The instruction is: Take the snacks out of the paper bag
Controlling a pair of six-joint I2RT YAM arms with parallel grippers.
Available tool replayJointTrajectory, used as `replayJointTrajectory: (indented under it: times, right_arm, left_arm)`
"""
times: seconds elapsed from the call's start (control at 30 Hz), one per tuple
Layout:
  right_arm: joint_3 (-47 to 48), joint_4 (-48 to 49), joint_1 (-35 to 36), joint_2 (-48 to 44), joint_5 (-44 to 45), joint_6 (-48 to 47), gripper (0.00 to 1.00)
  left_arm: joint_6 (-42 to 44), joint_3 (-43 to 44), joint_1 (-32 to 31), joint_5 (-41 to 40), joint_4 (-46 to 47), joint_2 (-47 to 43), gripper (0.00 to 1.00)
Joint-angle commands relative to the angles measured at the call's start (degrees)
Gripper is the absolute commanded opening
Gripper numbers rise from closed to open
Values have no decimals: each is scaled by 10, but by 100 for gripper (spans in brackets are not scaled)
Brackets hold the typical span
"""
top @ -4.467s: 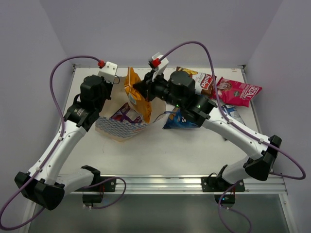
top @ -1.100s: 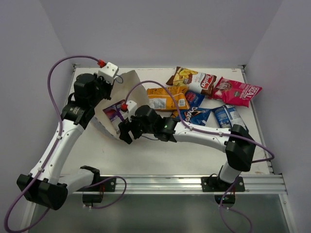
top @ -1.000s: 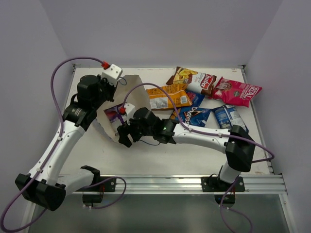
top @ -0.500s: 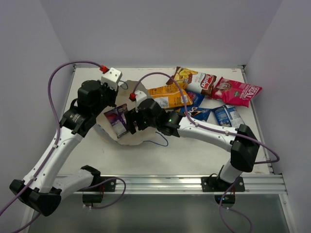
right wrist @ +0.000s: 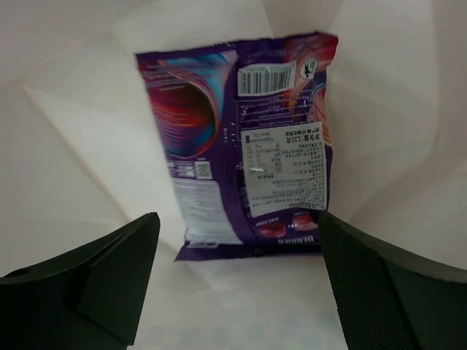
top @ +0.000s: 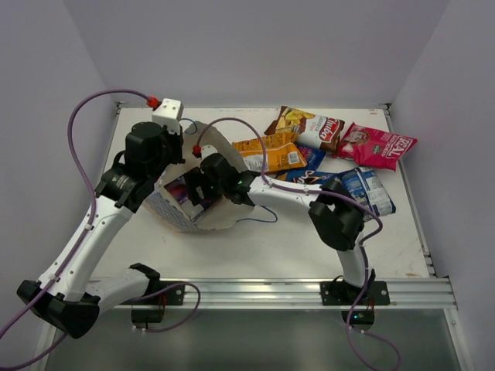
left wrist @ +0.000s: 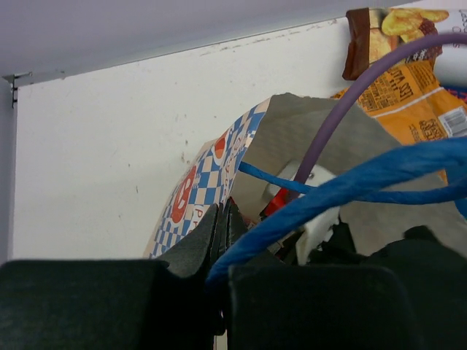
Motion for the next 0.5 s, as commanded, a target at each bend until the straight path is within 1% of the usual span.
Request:
replayJointTrajectory:
  times: [0.0,0.17,0.23,0.3,0.37,0.47]
  right_arm:
    - [24,70,3,33,-2,-3,93]
    - [30,122,3,73,-8,-37,97]
    - [34,129,2,93,-8,-50,99]
    - [49,134,3,108,-5,-60,99]
    - [66,129,3,135,-5,-75,99]
    - [85,137,4,150,-10,-95,98]
  left_arm:
    - [-67,34,-3,-44,6,3,0]
    - [-84,27,-3,-11,10,8,0]
    - [-90,24,-3,7,9,8,0]
    - [-93,22,-3,30,9,8,0]
    - [-93,22,-3,41,7,9,0]
    - [-96,18,-3,54,5,7,0]
